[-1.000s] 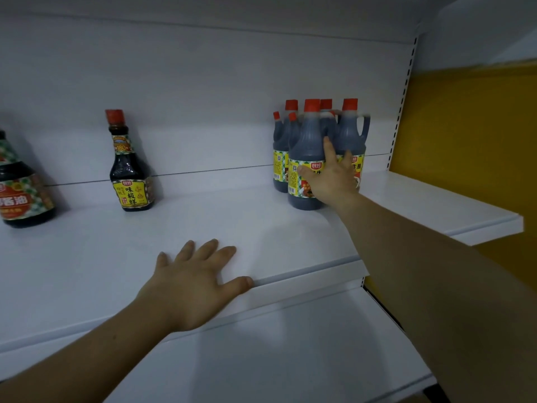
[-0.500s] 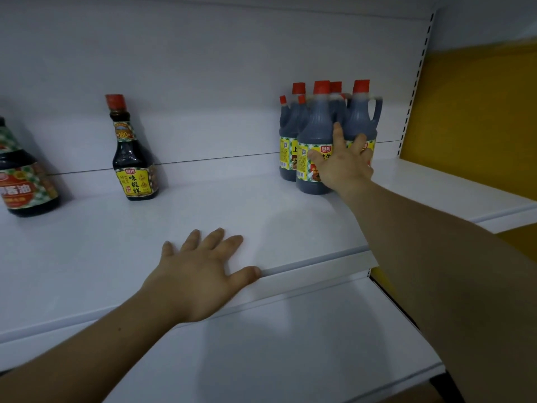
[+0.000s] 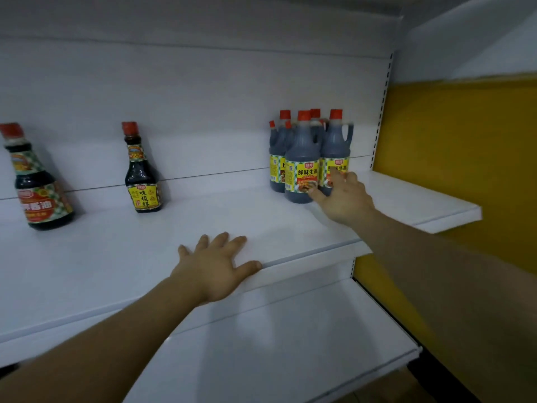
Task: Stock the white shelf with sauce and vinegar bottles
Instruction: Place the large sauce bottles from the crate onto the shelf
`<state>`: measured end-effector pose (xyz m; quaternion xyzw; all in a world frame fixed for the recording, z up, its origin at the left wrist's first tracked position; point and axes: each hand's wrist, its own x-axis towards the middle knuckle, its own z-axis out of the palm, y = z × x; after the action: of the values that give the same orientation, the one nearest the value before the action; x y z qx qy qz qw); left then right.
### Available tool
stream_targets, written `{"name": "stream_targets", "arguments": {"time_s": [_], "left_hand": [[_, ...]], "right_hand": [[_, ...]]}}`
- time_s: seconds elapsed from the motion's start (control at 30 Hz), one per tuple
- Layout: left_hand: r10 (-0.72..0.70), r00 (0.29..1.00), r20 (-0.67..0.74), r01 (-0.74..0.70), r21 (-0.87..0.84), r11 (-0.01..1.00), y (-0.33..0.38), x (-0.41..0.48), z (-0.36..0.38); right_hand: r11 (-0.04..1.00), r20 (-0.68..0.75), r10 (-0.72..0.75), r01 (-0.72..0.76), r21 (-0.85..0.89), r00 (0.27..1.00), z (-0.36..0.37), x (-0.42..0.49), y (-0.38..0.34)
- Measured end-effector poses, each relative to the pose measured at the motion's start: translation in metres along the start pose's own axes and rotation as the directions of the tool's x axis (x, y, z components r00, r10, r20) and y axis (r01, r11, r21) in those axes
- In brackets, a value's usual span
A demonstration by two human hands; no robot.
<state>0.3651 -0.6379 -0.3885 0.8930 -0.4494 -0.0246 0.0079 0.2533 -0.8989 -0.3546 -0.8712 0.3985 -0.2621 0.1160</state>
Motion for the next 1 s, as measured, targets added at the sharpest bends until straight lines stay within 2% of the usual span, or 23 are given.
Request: {"name": "stream_targets", "arguments": {"time_s": [0.17,0.3,0.4,0.6,0.77,1.0], "left_hand": [[0.096,0.995,-0.033,-0.096,0.003,0.995,0.025,-0.024,-0.024],[0.255,0.965,-0.064,-0.255,-0.005,0.967,0.082,-0.062,-0.049],[0.388,0.919,-0.075,-0.384,0.061,0.921,0.125,-0.094,-0.064],[0.542,0.836,-0.084,-0.541,0.041,0.840,0.200,-0.155,-0.074],[0.670,0.740,-0.058,-0.671,0.014,0.742,0.255,-0.197,-0.077],[0.825,0.563,-0.037,-0.826,-0.033,0.562,0.332,-0.243,-0.075]], "right_hand": [[0.994,0.108,0.071,-0.062,-0.086,0.992,-0.059,-0.074,0.015],[0.982,0.145,0.146,-0.126,-0.142,0.979,-0.117,-0.129,0.029],[0.975,0.144,0.188,-0.166,-0.149,0.972,-0.161,-0.171,0.039],[0.954,0.077,0.272,-0.258,-0.155,0.959,-0.236,-0.254,0.063],[0.910,0.000,0.371,-0.363,-0.202,0.929,-0.288,-0.319,0.086],[0.804,-0.129,0.519,-0.534,-0.260,0.845,-0.344,-0.409,0.115]]}}
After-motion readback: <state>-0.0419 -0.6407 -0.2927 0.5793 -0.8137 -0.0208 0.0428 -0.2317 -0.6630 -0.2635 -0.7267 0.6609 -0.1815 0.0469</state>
